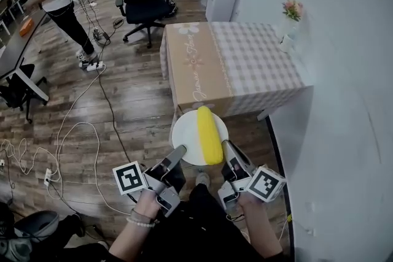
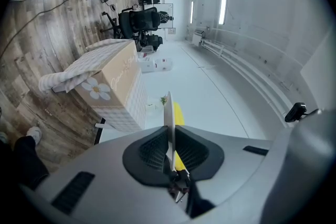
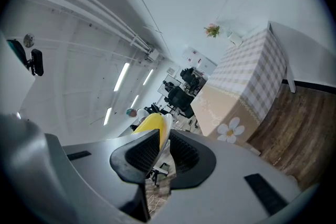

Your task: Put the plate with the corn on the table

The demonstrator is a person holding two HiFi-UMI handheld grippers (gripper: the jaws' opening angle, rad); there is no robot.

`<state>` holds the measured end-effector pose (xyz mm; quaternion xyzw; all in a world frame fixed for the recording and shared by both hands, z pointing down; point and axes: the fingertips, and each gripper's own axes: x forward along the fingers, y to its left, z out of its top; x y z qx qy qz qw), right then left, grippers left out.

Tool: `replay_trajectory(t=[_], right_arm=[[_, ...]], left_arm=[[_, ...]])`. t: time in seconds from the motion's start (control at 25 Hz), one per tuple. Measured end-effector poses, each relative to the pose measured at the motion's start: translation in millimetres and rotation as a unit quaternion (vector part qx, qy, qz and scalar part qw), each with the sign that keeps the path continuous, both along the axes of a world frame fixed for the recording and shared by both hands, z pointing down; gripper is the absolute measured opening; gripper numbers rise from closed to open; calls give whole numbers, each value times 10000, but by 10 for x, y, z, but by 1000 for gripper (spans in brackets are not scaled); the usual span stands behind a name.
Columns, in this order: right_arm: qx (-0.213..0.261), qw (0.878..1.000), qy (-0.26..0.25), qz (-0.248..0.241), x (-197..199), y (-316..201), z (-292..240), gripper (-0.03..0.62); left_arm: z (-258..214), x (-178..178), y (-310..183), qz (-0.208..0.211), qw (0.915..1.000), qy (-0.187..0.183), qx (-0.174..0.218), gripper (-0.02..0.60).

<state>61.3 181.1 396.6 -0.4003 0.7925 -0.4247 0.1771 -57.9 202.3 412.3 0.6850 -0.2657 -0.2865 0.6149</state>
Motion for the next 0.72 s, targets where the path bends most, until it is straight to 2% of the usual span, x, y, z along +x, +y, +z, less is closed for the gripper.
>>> replay_trajectory(t=[0.72], right_arm=[[-57, 9990, 56, -448, 491, -931, -88, 89]], left_arm=[[-89, 508, -817, -488, 9988, 41, 21, 40]])
